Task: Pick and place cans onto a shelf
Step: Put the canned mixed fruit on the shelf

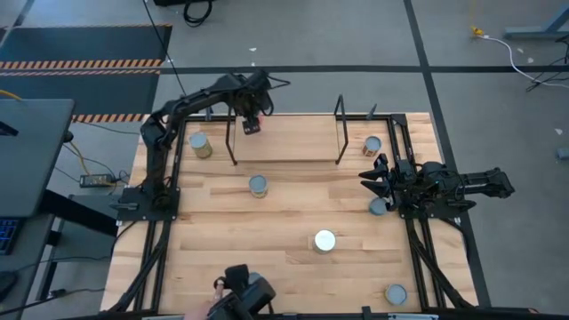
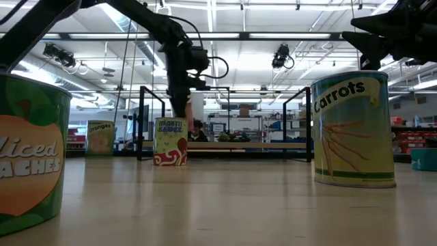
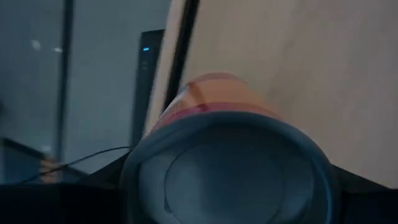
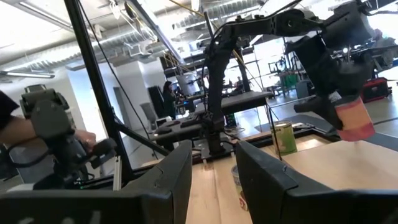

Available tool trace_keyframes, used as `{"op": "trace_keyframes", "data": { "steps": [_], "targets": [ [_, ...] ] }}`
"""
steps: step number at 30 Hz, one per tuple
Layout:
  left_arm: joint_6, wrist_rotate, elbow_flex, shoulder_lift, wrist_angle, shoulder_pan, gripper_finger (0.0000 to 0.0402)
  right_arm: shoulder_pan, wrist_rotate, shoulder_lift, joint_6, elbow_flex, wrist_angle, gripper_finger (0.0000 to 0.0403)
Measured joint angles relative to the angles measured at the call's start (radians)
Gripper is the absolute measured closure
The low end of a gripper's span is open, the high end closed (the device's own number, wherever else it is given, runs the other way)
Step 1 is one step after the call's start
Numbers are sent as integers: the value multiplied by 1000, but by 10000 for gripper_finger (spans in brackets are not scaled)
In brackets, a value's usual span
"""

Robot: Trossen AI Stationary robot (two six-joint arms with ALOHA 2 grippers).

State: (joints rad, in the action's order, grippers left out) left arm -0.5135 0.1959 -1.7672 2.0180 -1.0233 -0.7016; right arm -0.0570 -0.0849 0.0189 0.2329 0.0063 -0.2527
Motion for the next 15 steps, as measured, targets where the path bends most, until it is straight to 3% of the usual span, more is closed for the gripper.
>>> {"op": "trace_keyframes", "data": {
  "steps": [4,7,15],
  "targets": [
    [-106,59,2,2,2,4,127,0,0,0,0,0,0,270],
    [-178,-5,15,3,-3,-5,126,0,0,0,0,0,0,270],
    [-205,58,74,4,60,-13,125,0,0,0,0,0,0,270]
  ]
}}
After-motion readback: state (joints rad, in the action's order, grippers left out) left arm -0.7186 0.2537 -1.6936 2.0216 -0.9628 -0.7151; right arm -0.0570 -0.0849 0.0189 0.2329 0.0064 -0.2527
